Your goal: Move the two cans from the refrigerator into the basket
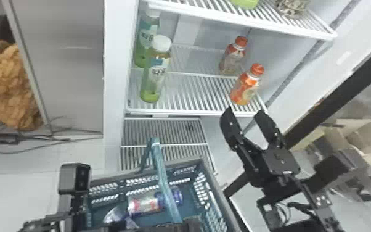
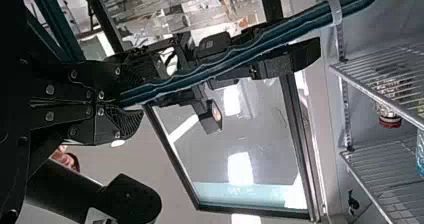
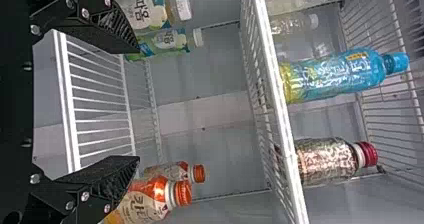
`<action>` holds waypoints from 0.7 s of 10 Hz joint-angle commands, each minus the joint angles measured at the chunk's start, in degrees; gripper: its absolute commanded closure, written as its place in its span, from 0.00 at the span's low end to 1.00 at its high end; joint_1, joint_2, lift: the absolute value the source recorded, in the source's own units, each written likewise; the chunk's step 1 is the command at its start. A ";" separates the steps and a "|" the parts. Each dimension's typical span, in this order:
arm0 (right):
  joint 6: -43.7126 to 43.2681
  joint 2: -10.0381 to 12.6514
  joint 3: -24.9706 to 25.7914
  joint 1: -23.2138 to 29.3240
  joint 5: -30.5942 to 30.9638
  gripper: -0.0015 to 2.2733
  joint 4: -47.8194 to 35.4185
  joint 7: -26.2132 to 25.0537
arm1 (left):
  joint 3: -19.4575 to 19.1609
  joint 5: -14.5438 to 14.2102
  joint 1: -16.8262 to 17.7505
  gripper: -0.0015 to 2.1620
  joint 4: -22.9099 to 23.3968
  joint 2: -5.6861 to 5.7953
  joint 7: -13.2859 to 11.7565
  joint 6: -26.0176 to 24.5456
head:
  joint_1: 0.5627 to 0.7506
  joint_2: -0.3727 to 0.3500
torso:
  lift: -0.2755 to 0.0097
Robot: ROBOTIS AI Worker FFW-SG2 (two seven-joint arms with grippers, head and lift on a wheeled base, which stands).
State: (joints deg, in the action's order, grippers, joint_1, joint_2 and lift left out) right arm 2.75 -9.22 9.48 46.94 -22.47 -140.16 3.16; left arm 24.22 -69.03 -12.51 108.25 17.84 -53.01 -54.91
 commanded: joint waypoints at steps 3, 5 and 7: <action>-0.78 0.00 -0.56 -0.11 2.70 0.12 1.16 0.00 | 0.00 0.01 0.00 0.54 -0.04 0.00 0.01 -0.07 | 0.70 0.03 | 0.00; -0.64 -0.09 -0.45 -0.25 3.04 0.12 1.16 0.00 | 0.00 0.01 0.14 0.54 -0.04 0.00 -0.08 -0.07 | 0.70 0.03 | 0.00; -0.64 -0.18 -0.45 -0.53 3.27 0.12 1.44 0.00 | 0.11 -0.10 0.14 0.54 -0.04 0.09 -0.08 -0.07 | 0.70 0.03 | 0.00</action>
State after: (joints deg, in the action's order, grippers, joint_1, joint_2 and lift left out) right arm 2.08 -9.37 9.02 46.52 -19.29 -138.91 3.16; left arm 24.33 -69.05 -12.37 108.21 17.91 -53.04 -54.98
